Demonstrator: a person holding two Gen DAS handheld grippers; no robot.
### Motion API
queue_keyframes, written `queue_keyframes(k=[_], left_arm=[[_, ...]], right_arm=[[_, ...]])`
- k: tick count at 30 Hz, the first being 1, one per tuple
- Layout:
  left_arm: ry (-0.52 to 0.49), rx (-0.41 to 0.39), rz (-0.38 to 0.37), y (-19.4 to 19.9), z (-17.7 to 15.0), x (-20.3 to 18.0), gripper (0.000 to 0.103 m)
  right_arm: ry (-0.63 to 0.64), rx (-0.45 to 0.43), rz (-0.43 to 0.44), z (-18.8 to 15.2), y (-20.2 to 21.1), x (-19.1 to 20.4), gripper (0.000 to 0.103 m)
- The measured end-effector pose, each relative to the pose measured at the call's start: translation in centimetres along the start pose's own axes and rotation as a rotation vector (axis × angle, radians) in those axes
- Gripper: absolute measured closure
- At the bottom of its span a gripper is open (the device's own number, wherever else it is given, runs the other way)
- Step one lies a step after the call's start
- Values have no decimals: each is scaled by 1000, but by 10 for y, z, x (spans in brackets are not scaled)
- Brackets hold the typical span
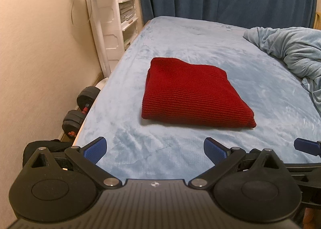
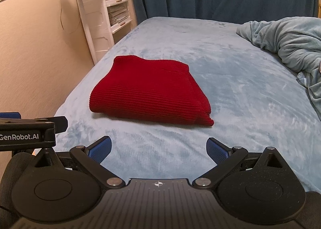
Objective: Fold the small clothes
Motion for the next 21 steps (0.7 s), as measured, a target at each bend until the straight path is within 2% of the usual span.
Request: queue_keyframes(k=[21], left_arm=[[-6,6,19,2,-1,-3,0]], right_arm=[[-19,-19,-12,7,1,-3,3]])
Point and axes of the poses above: each gripper's, at about its wrist camera, not at the fingertips, and y roughly against the way its jaws point, x to its left, z to its top, the point moved 6 cm from there along -y, roughly the way its jaws point, and after that the axes turned 10 degrees about -y, right-handed, at the moved point
